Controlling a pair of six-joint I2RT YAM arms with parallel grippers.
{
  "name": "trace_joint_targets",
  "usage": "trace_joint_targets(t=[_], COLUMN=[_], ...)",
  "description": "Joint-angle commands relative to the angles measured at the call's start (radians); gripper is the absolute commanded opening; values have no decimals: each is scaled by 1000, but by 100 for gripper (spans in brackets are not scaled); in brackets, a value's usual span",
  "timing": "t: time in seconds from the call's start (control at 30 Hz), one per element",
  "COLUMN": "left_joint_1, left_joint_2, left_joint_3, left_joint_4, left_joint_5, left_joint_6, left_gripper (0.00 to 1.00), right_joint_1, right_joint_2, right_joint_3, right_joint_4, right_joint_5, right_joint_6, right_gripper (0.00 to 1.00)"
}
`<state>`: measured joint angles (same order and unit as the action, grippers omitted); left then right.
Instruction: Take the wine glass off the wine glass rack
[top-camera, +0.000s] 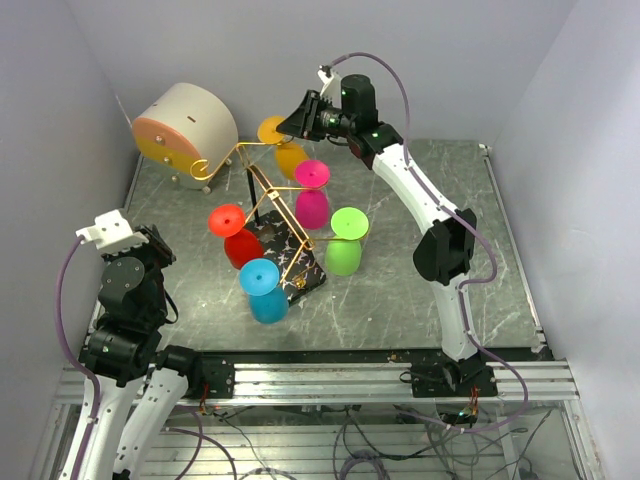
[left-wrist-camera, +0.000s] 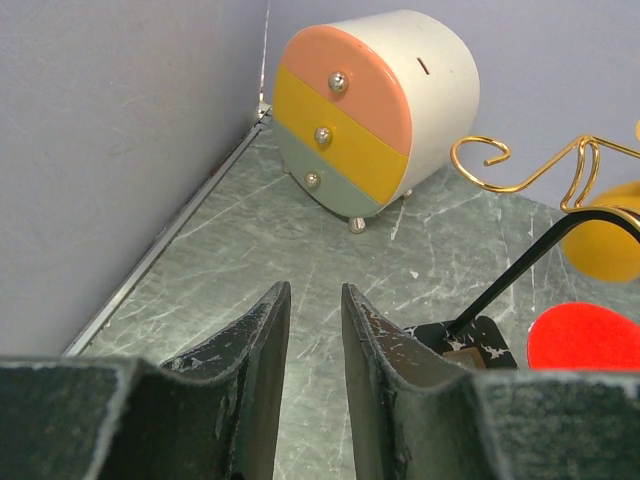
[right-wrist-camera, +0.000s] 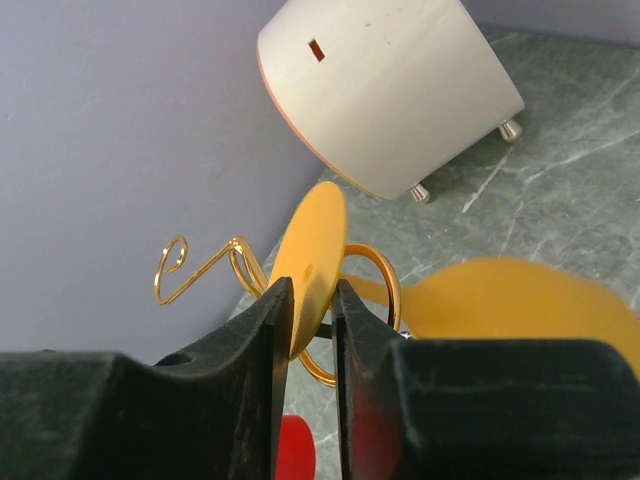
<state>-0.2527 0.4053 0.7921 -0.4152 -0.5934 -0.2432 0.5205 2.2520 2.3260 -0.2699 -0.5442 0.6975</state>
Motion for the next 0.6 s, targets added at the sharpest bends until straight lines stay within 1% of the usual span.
trace_joint_targets(t=[0.0, 0.13, 0.37, 0.47, 0.57], left_joint_1=[-5, -5, -5, -5, -5], left_joint_2=[7, 5, 1, 4, 4], left_joint_3=[-4, -4, -5, -5, -5], left_joint_4=[31, 32, 31, 32, 32], left_joint_5=[17, 15, 13, 15, 13], left_joint_6=[7, 7, 7, 6, 7], left_gripper=[38, 39, 38, 38, 39], right_joint_1=[6, 1, -21, -22, -56], right_joint_2=[-26, -52, -121, -158, -184], right_joint_3=[-20, -65, -197, -259, -287], right_joint_4=[11, 48, 178, 227, 239], right_joint_5=[16, 38, 48, 65, 72], right_joint_6=[13, 40, 112, 143, 161], right_gripper=[20, 11, 0, 0, 0])
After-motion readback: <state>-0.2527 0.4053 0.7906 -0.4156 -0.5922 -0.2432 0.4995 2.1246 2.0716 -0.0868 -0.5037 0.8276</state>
